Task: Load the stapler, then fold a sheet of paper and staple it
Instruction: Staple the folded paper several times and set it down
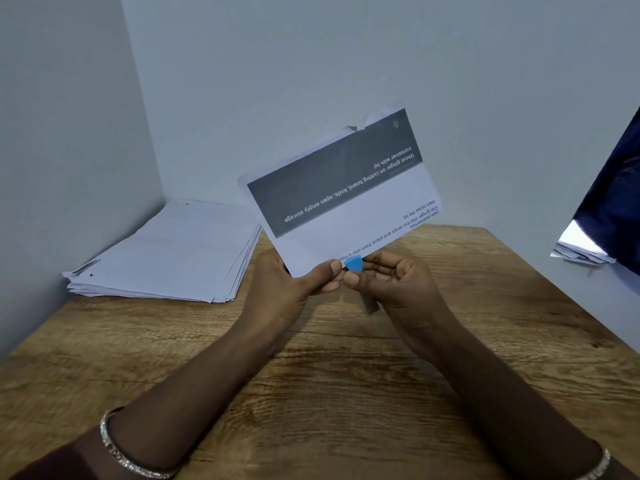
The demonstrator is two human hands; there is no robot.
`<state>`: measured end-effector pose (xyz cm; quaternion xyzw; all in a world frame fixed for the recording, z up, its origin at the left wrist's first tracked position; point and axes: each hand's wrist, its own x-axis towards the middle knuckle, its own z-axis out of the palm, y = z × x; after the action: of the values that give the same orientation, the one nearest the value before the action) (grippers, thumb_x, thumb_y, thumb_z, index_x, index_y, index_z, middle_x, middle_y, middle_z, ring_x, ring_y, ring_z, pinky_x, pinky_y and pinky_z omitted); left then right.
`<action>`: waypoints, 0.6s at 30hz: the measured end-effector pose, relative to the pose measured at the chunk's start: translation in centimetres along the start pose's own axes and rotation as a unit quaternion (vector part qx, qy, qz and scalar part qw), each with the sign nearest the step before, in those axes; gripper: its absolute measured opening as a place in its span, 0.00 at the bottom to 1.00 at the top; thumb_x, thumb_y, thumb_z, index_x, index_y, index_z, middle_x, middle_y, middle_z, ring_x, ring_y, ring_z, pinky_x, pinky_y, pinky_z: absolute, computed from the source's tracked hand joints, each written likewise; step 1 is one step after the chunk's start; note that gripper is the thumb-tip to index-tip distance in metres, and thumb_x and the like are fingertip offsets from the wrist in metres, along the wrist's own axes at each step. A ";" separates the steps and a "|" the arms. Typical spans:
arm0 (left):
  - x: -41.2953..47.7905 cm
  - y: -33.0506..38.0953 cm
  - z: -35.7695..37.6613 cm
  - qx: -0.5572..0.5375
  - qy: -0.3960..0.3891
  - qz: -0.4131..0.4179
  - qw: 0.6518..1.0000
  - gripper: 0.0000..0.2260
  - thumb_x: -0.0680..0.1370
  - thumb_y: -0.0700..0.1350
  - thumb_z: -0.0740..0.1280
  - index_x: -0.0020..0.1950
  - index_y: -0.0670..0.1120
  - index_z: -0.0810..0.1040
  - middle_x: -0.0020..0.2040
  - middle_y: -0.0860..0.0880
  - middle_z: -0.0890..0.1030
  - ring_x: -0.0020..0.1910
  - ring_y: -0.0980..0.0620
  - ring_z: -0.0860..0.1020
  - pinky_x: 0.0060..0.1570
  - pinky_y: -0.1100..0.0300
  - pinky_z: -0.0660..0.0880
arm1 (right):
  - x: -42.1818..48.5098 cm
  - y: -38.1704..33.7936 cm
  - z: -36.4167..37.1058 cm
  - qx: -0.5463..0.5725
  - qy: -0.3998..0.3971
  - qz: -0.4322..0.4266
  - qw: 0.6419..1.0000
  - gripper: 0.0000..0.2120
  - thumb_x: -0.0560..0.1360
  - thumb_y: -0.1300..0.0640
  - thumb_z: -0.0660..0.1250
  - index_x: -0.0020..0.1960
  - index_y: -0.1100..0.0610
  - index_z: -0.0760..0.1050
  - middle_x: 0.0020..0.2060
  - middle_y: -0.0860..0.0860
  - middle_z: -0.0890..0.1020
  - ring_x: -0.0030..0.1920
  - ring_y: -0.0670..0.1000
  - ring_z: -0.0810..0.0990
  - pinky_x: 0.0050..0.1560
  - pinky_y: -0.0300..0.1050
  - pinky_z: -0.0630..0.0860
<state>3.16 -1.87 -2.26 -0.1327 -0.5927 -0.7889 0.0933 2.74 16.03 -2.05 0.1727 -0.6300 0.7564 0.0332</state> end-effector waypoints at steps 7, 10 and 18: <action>-0.1 -0.1 -0.1 0.032 -0.019 0.000 0.999 0.09 0.75 0.38 0.76 0.53 0.39 0.85 0.45 0.44 0.89 0.44 0.45 0.88 0.43 0.61 0.84 | -0.2 -0.2 0.3 -0.012 0.009 0.005 1.000 0.17 0.66 0.60 0.79 0.52 0.65 0.84 0.39 0.53 0.87 0.30 0.43 0.79 0.28 0.38 0.70; -0.2 -0.2 0.0 0.034 -0.034 0.009 0.999 0.08 0.74 0.39 0.77 0.53 0.43 0.86 0.45 0.44 0.89 0.44 0.45 0.88 0.42 0.60 0.84 | -0.3 0.0 0.0 -0.029 0.015 0.010 0.999 0.10 0.67 0.59 0.80 0.47 0.60 0.86 0.34 0.51 0.85 0.31 0.52 0.72 0.28 0.42 0.63; -0.1 -0.6 -0.2 -0.006 -0.038 -0.013 0.999 0.07 0.74 0.36 0.76 0.52 0.42 0.87 0.47 0.41 0.88 0.46 0.40 0.88 0.44 0.58 0.84 | -0.6 -0.1 0.3 -0.034 0.015 0.029 0.999 0.06 0.70 0.57 0.77 0.43 0.59 0.85 0.30 0.49 0.84 0.28 0.45 0.78 0.28 0.32 0.72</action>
<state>3.02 -1.90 -2.85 -0.1549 -0.5932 -0.7878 0.0594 3.36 15.88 -2.09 0.1416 -0.6594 0.7378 0.0266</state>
